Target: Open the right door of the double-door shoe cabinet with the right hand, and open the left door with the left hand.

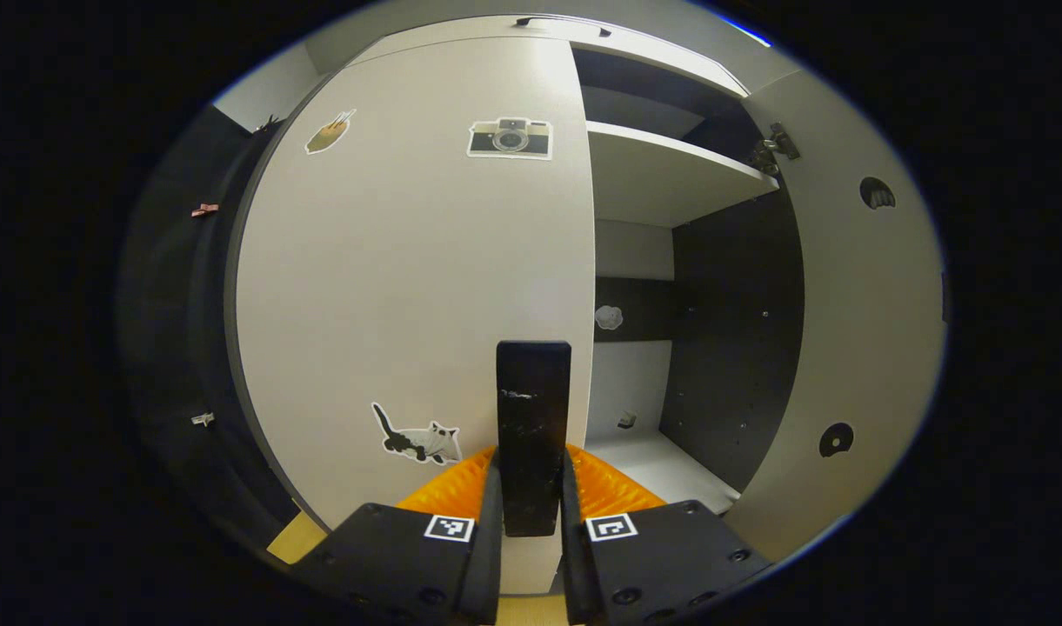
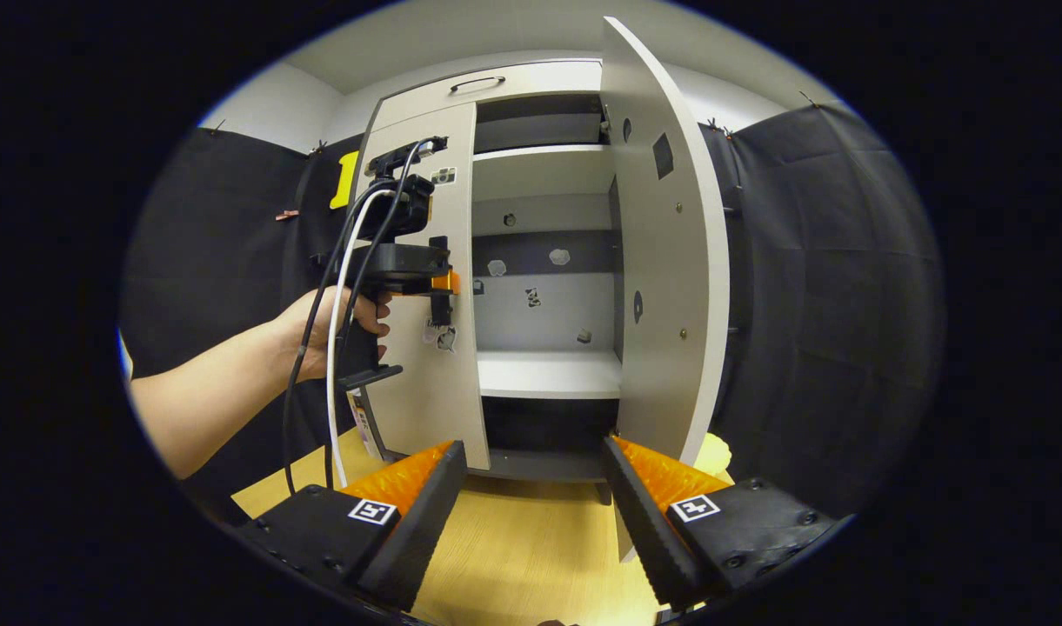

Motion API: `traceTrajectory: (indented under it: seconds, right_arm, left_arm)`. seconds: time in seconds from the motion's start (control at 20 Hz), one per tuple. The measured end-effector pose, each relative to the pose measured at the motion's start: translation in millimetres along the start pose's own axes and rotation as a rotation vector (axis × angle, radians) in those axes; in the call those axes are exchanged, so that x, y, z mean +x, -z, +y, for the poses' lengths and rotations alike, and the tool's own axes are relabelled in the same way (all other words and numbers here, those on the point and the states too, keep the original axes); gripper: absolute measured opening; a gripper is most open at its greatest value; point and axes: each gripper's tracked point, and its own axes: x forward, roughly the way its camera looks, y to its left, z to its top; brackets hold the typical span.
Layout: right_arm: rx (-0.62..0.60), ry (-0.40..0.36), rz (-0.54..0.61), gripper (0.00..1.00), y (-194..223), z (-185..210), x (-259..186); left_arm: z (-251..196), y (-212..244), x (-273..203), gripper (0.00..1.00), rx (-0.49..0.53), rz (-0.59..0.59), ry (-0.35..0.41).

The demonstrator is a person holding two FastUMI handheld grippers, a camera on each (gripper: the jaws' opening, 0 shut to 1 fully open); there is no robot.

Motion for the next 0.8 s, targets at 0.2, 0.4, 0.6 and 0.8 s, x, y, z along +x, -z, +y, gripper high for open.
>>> traceTrajectory:
  seconds: [0.2,0.4,0.6,0.8]
  right_arm:
    - [0.002,-0.047,0.017,0.98,7.8,-3.4,2.3]
    - [0.038,-0.086,0.052,0.98,20.0,-9.9,0.1]
    - [0.072,-0.107,0.097,0.99,35.6,-12.8,-5.0]
    - [0.053,-0.075,0.104,0.98,34.5,-18.7,-1.0]
  left_arm:
    - [-0.1,1.2,2.1,0.19,0.016,-0.01,-0.004]
    - [0.6,2.8,0.4,0.13,0.018,0.01,-0.03]
    - [1.7,3.6,-1.3,0.13,0.008,0.012,-0.079]
    - [3.8,5.6,-9.9,0.13,0.001,0.003,-0.079]
